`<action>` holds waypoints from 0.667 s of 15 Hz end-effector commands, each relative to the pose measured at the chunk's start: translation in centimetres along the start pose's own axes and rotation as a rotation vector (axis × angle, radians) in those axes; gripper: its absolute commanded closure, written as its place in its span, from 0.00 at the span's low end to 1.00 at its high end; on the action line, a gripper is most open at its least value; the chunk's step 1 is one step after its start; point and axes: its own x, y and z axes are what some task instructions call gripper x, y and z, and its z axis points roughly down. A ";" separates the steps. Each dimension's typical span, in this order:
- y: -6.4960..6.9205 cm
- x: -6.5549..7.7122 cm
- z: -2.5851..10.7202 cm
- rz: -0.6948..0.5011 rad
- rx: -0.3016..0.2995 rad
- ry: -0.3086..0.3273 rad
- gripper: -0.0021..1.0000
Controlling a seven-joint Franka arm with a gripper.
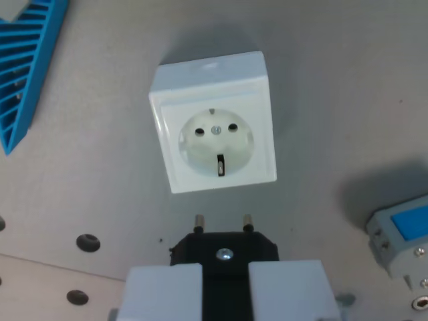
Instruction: Move above the white socket
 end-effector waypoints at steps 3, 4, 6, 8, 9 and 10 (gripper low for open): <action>-0.2 -0.2 2.3 -0.096 -0.021 0.097 1.00; -0.3 -0.2 2.7 -0.096 -0.021 0.099 1.00; -0.3 -0.2 3.3 -0.101 -0.022 0.100 1.00; -0.3 -0.2 3.8 -0.098 -0.022 0.102 1.00; -0.3 -0.2 4.0 -0.098 -0.023 0.103 1.00; -0.3 -0.3 4.2 -0.099 -0.023 0.104 1.00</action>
